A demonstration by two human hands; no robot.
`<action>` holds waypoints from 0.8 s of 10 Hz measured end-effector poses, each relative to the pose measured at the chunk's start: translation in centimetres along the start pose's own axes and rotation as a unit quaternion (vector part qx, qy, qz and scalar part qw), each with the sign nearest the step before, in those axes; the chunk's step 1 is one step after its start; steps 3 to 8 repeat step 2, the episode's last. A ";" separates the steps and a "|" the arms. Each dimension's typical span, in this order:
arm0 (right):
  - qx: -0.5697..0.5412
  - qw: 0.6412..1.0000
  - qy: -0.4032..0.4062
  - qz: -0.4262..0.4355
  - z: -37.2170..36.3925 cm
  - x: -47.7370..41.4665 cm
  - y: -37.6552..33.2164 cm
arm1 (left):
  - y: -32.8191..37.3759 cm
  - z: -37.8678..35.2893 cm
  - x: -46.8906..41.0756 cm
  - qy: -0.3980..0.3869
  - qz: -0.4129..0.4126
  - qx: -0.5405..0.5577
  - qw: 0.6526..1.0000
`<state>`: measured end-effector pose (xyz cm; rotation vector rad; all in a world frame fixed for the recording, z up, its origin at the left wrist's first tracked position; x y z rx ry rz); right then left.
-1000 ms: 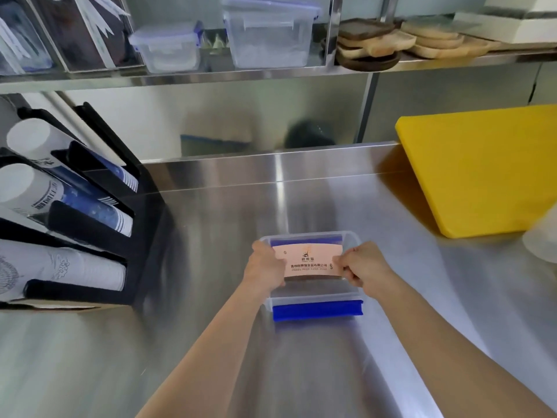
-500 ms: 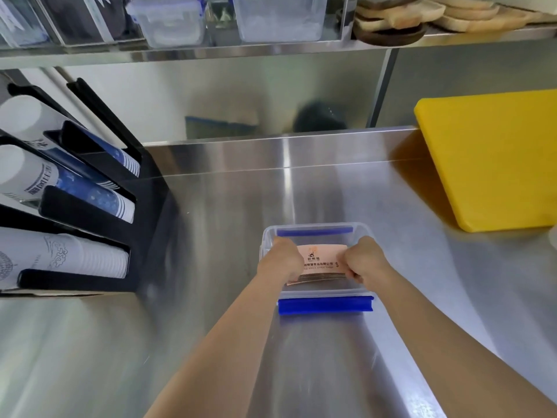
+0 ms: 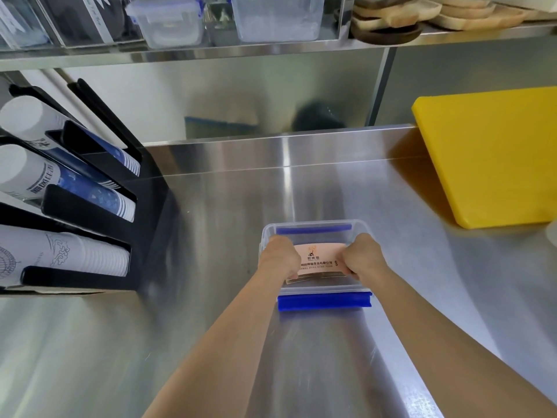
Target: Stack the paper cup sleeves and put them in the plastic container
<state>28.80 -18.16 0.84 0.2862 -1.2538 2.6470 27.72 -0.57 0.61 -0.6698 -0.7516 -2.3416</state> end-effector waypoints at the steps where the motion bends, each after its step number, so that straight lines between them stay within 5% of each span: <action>1: -0.003 1.000 -0.005 -0.002 0.1 0.1 -0.1 | -0.3 0.2 0.2 -0.012 0.013 0.032 0.999; 8: -0.007 1.000 0.008 0.017 1.0 0.6 -0.9 | -0.6 1.2 0.9 -0.016 0.033 0.074 0.997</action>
Point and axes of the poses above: each hand's wrist, its own x-axis away from the middle knuckle, its own z-axis out of the back of the hand, y = z × x, the point moved 9 cm from there along -x, towards the middle knuckle, and after that the axes turned 14 degrees about z, right-handed, at the moved point
